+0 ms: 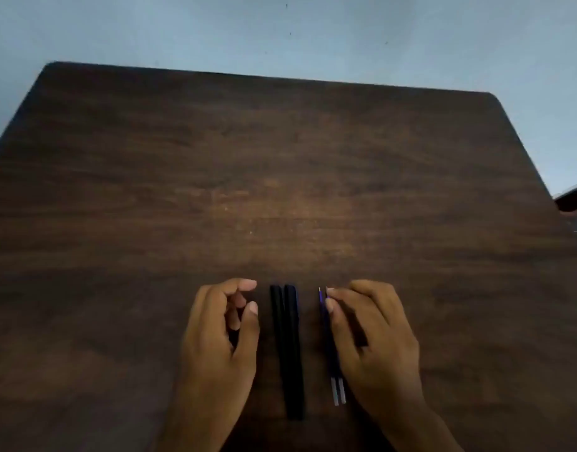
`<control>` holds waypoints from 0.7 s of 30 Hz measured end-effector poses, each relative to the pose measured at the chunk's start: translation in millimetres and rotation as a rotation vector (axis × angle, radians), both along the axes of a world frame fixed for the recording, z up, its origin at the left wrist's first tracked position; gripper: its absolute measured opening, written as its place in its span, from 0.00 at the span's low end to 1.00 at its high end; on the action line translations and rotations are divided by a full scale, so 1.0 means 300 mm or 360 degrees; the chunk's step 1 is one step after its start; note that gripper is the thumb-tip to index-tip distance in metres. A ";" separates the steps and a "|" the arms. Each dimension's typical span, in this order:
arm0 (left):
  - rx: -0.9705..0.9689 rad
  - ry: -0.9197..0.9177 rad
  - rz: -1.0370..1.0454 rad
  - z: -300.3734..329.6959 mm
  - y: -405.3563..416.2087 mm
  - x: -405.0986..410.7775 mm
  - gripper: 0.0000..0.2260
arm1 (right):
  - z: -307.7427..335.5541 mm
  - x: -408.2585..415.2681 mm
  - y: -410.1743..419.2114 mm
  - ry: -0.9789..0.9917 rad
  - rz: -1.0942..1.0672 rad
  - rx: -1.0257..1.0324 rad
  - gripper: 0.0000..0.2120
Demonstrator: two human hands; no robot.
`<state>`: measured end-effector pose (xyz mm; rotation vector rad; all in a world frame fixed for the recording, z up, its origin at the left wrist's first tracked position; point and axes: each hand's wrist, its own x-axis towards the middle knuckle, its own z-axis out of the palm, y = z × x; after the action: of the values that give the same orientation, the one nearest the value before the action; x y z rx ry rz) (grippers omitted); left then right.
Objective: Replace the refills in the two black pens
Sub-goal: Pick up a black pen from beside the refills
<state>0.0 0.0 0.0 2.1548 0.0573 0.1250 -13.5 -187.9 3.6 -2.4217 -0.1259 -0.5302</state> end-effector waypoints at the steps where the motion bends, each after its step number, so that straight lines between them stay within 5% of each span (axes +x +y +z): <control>1: -0.0069 -0.0048 -0.0001 -0.015 -0.003 -0.011 0.09 | -0.020 -0.009 -0.002 -0.0056 -0.0048 0.0031 0.11; 9: 0.0071 -0.0237 -0.0115 -0.060 0.005 -0.050 0.06 | -0.101 -0.065 -0.011 -0.0249 -0.0296 0.0030 0.05; 16: -0.0102 -0.0267 -0.0209 -0.068 0.037 -0.039 0.05 | -0.109 -0.059 0.000 -0.0379 -0.0223 0.0006 0.05; 21: 0.0115 -0.0340 -0.0287 -0.082 0.028 -0.045 0.07 | -0.100 -0.050 -0.005 -0.0296 -0.0141 0.0078 0.02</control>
<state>-13.5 8.4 -24.6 2.1945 -0.2684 0.2547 -28.6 -189.3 -26.4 -2.3357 -0.0838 -0.7896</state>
